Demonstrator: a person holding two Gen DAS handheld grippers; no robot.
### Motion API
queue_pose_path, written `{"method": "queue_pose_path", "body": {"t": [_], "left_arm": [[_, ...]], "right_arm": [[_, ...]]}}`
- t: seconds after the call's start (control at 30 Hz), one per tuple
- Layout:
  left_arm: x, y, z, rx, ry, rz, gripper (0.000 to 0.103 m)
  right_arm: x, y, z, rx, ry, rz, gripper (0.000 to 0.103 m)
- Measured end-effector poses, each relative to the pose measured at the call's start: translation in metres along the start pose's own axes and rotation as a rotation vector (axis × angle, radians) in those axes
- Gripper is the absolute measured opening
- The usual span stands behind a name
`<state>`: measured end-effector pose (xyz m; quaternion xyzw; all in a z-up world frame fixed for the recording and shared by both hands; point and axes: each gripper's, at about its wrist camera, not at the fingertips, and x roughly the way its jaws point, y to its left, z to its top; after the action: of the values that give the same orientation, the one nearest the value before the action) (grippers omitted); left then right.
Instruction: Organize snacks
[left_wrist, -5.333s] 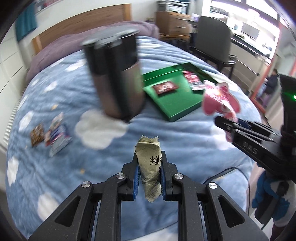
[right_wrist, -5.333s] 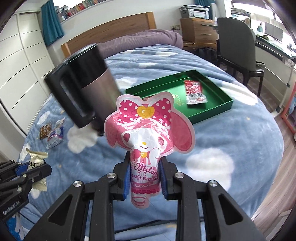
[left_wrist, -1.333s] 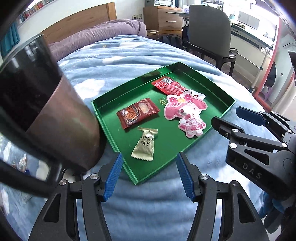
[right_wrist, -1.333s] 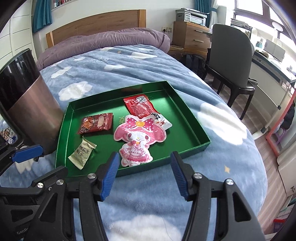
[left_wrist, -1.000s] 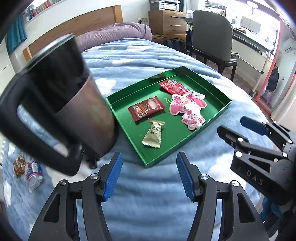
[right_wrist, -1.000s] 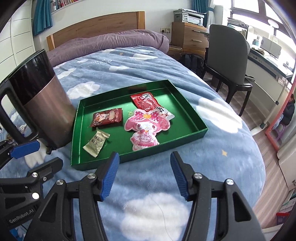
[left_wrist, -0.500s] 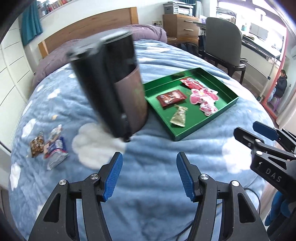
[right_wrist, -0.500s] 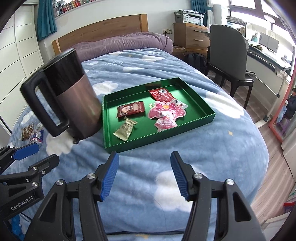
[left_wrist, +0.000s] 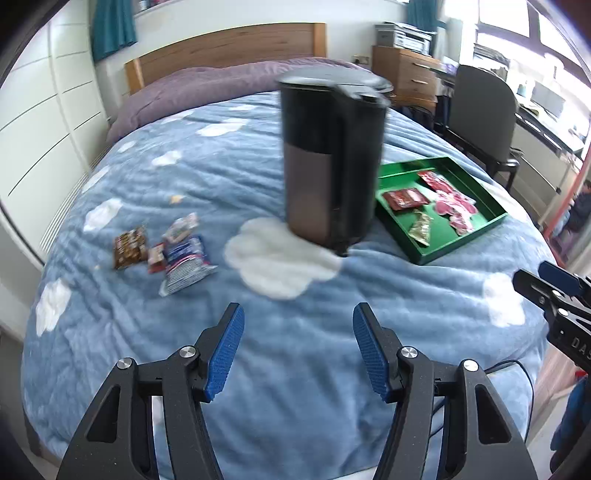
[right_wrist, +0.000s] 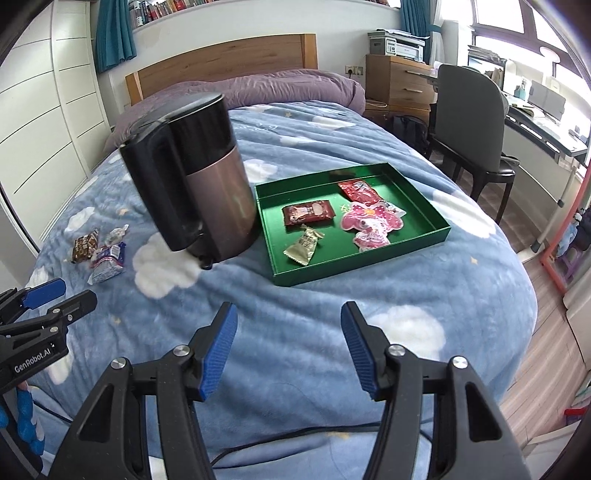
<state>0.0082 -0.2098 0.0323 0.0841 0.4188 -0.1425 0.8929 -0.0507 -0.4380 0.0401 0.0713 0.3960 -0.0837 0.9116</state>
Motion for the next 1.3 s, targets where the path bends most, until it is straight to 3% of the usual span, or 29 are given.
{"method": "queue_pose_path", "body": {"t": [0.4, 0.53, 0.77, 1.3], "left_arm": [[-0.016, 0.071, -0.037, -0.132, -0.002, 0.063, 0.055], [-0.020, 0.099, -0.049, -0.182, 0.001, 0.096, 0.055], [-0.024, 0.147, -0.071, -0.267, 0.012, 0.143, 0.055], [0.015, 0.225, -0.098, -0.413, 0.080, 0.173, 0.055]], "right_arm": [[-0.022, 0.051, -0.013, -0.070, -0.002, 0.032, 0.088], [-0.028, 0.071, -0.015, -0.096, -0.007, 0.049, 0.097], [-0.031, 0.108, -0.022, -0.143, 0.004, 0.091, 0.098], [0.015, 0.185, -0.022, -0.240, 0.069, 0.170, 0.103]]}}
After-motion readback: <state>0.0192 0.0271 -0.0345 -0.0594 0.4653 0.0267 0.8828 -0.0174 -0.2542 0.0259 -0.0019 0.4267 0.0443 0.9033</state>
